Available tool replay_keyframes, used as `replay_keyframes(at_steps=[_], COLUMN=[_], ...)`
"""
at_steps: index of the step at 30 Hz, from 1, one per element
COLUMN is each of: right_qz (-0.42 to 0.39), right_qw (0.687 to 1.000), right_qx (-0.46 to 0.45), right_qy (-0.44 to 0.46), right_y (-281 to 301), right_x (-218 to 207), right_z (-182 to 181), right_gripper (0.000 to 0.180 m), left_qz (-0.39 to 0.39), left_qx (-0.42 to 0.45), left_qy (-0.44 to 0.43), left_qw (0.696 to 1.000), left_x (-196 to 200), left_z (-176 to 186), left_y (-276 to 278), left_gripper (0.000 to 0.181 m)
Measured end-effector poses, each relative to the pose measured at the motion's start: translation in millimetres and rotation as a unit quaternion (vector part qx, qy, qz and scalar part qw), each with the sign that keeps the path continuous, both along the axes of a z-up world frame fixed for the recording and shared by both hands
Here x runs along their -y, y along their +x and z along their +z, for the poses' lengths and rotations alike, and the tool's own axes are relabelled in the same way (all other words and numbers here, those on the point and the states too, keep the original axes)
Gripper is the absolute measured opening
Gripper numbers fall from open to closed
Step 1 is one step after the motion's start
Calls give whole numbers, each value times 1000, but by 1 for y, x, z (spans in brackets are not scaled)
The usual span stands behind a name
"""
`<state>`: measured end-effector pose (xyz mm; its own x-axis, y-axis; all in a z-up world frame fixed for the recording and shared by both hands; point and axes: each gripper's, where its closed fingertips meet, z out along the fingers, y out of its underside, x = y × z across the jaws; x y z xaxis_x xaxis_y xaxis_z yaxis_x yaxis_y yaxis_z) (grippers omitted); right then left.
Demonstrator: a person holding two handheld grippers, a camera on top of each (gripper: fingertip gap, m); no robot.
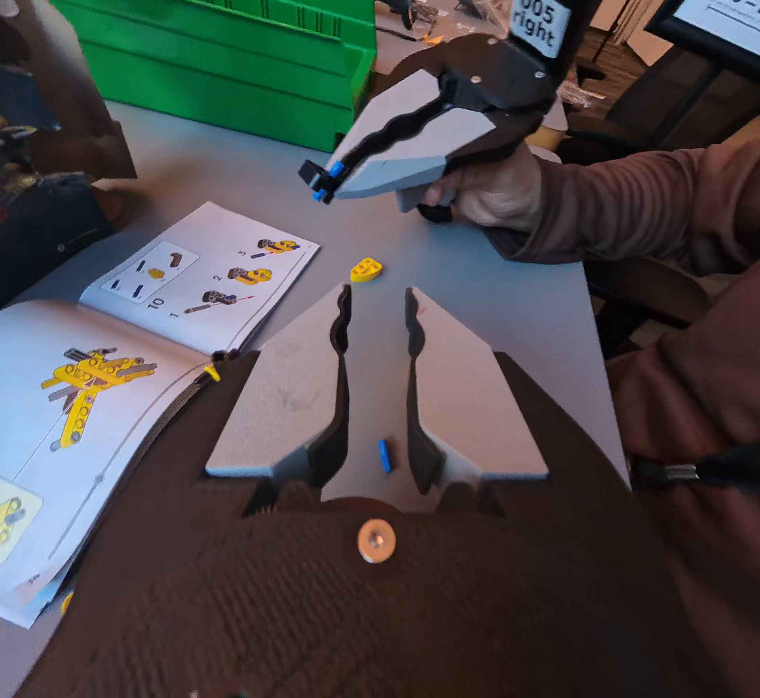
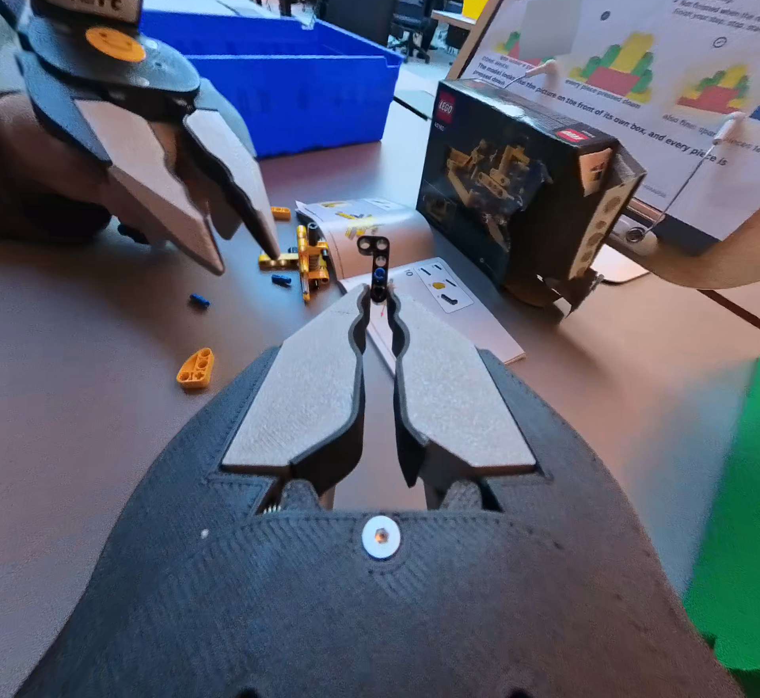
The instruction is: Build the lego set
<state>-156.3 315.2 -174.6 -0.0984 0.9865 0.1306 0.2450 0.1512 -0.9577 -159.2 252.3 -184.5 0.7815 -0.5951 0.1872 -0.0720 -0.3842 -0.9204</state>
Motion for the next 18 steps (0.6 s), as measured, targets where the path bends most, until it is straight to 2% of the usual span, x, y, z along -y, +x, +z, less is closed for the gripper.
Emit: replay_keyframes(at_steps=[7, 12, 18], right_qz=[6, 2, -43], right_qw=[997, 995, 988], right_qx=[15, 16, 38], right_qy=[73, 95, 145], right_y=[-3, -3, -2], right_x=[13, 15, 7], right_z=[-4, -4, -6], right_gripper=[4, 4, 4], left_qz=[35, 33, 40], left_qx=[-30, -55, -81], left_qy=[7, 10, 21], left_qw=[999, 998, 996], left_x=[-8, -9, -12], left_z=[-4, -9, -12], left_y=[-14, -12, -13], left_gripper=[22, 22, 21])
